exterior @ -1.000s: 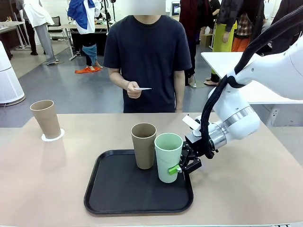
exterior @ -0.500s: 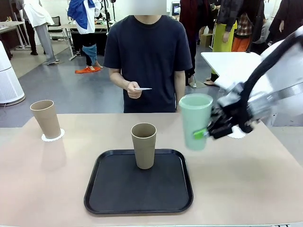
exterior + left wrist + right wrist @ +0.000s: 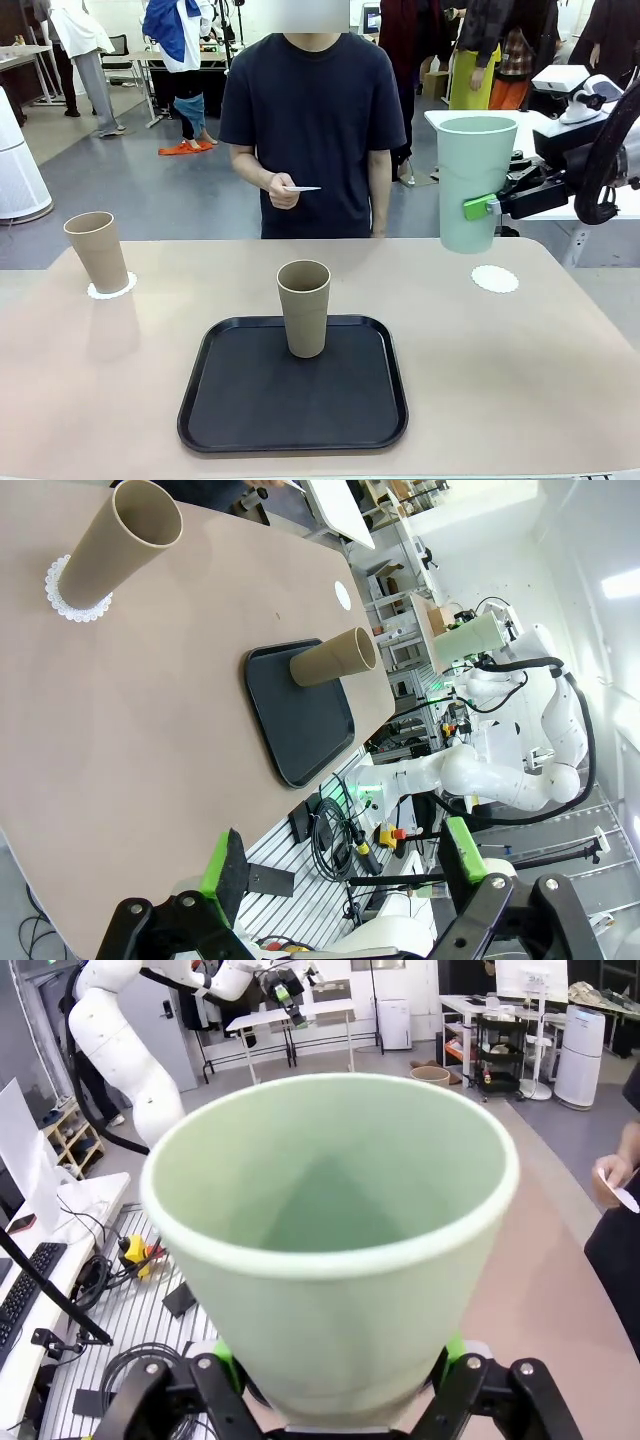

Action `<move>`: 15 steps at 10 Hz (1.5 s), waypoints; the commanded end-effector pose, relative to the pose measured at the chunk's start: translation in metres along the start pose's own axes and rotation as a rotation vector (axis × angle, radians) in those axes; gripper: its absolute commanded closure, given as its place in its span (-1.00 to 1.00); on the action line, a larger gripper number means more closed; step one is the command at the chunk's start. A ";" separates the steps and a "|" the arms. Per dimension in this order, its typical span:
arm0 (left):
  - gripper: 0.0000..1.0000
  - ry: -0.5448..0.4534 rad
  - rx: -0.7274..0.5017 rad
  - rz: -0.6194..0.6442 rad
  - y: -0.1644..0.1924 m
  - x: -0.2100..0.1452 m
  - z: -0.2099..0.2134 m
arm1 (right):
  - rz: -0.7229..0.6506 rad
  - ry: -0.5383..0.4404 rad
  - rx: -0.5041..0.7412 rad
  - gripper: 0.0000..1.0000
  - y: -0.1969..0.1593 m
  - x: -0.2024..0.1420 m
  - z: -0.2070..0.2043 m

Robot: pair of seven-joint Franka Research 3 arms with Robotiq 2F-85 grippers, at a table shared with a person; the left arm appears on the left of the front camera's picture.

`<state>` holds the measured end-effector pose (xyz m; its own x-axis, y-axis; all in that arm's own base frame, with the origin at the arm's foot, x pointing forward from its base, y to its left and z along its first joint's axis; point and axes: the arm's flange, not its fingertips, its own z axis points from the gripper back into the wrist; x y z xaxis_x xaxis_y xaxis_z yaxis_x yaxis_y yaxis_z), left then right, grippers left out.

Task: Place coasters on the table and set cups on them.
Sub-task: Take one Reusable plastic cup from the Flat Tray and place it on a coaster set by the human.

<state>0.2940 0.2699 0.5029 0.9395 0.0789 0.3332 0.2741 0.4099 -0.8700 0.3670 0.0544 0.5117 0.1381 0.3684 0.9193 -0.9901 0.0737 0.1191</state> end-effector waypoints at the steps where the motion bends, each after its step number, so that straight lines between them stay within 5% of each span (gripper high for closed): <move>1: -1.00 -0.010 -0.009 0.008 -0.003 0.001 0.002 | 0.031 -0.001 0.012 1.00 0.003 0.001 -0.003; 2: -1.00 -0.010 -0.009 0.008 -0.003 0.001 0.002 | 0.031 -0.001 0.012 1.00 0.003 0.001 -0.003; 3: -1.00 -0.010 -0.009 0.008 -0.003 0.001 0.002 | 0.005 0.001 0.002 -0.67 0.000 0.000 -0.001; 6: -1.00 -0.010 -0.009 0.008 -0.003 0.001 0.002 | -0.160 -0.168 -0.182 -0.67 -0.119 -0.047 0.087; 8: -1.00 -0.010 -0.009 0.008 -0.003 0.001 0.002 | -0.241 -0.241 -0.317 -0.67 -0.167 -0.084 0.146; 10: -1.00 -0.010 -0.009 0.008 -0.003 0.001 0.002 | -0.251 -0.262 -0.349 -0.67 -0.187 -0.115 0.173; 15: -1.00 -0.010 -0.009 0.008 -0.003 0.001 0.002 | -0.077 -0.172 -0.276 -0.67 -0.184 -0.111 0.153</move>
<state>0.2945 0.2694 0.5033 0.9396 0.0776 0.3335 0.2748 0.4104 -0.8695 0.5362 -0.1430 0.4478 0.2051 0.1690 0.9640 -0.9216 0.3650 0.1321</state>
